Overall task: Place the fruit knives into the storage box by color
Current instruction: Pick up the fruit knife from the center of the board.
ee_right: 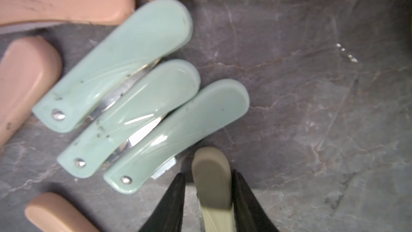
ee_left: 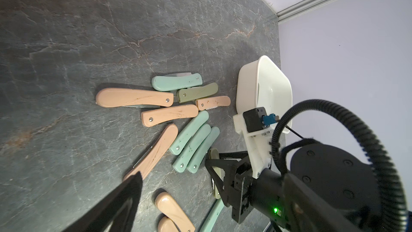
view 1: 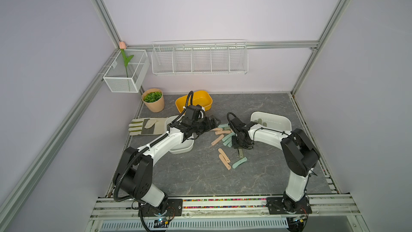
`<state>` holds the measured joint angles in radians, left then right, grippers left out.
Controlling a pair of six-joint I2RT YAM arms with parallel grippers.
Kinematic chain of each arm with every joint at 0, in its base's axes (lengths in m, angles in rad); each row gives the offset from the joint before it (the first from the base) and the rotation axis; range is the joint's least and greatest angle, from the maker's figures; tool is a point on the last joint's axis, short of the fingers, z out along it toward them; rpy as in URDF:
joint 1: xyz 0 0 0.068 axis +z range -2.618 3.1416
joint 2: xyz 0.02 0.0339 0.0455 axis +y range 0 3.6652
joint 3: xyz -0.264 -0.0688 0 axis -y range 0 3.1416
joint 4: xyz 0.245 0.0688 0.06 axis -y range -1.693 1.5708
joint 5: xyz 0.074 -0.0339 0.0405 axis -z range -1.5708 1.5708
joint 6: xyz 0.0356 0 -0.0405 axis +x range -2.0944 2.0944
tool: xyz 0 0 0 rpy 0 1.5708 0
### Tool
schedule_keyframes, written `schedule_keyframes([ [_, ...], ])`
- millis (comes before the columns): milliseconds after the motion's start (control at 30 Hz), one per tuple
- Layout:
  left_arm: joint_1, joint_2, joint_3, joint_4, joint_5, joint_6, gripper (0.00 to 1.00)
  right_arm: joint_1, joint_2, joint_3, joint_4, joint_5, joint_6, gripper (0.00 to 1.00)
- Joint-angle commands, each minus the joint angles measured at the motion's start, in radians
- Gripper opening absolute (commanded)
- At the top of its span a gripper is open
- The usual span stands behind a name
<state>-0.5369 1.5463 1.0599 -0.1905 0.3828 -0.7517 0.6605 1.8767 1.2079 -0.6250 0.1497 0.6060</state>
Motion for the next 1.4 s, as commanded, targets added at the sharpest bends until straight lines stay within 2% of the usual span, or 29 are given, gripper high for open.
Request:
schedule_keyframes([
  [0, 0.005, -0.025, -0.011, 0.02, 0.0, -0.006, 0.99, 0.0, 0.027, 0.004, 0.014, -0.036, -0.019, 0.4],
  [267, 0.003, -0.014, -0.01, 0.038, 0.009, -0.016, 0.99, 0.041, 0.017, -0.027, -0.054, 0.048, 0.016, 0.44],
  [767, 0.005, -0.01, -0.006, 0.042, 0.011, -0.028, 0.99, 0.033, 0.047, -0.054, -0.05, 0.075, 0.046, 0.36],
  [1067, 0.004, 0.015, 0.014, 0.045, 0.019, -0.038, 0.99, 0.015, -0.005, -0.076, -0.049, 0.094, 0.043, 0.3],
  [1367, 0.0, 0.046, 0.056, 0.05, 0.027, -0.054, 0.99, -0.014, -0.098, -0.067, -0.058, 0.1, 0.027, 0.3],
])
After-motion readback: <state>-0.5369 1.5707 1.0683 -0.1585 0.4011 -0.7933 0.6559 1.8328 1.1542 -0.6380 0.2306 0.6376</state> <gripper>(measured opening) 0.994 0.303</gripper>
